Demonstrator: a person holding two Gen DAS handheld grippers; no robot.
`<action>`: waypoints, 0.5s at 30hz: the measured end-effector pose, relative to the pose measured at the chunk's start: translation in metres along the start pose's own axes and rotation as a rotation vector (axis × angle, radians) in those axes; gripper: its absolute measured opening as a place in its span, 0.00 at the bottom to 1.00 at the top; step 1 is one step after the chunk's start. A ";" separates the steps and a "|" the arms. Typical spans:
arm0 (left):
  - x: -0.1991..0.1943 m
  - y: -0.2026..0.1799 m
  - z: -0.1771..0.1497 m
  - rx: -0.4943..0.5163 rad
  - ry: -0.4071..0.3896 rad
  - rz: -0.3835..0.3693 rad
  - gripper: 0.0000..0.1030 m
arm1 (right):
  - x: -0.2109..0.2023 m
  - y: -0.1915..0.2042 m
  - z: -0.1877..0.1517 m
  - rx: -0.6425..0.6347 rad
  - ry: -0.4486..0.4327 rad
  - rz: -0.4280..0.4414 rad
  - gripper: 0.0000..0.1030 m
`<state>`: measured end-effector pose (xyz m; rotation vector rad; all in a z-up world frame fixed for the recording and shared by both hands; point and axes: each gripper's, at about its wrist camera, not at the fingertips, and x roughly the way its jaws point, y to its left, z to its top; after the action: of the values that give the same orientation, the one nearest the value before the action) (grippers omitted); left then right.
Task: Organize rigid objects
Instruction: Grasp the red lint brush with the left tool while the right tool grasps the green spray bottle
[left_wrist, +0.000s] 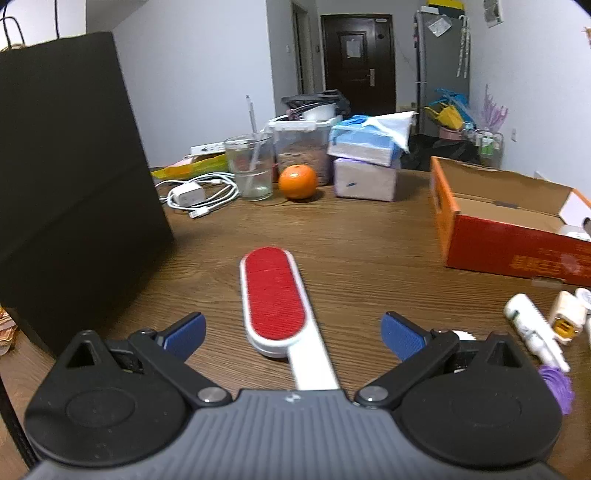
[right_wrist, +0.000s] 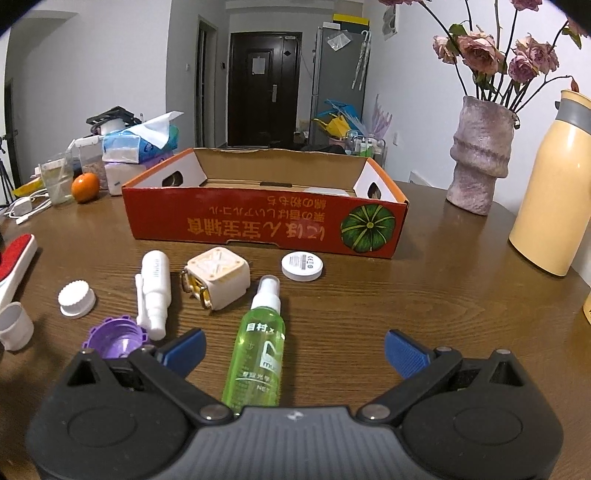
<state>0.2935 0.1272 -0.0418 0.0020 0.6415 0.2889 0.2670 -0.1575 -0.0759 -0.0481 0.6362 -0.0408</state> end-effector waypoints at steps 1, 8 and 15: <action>0.004 0.004 0.001 -0.002 0.004 0.008 1.00 | 0.001 0.000 0.000 0.001 0.001 -0.003 1.00; 0.032 0.021 0.005 -0.027 0.050 0.011 1.00 | 0.009 0.001 0.000 -0.004 0.017 -0.023 1.00; 0.063 0.020 0.012 -0.052 0.099 0.025 1.00 | 0.020 -0.001 0.000 0.006 0.037 -0.030 1.00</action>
<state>0.3438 0.1639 -0.0673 -0.0546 0.7321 0.3318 0.2831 -0.1591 -0.0874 -0.0512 0.6723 -0.0733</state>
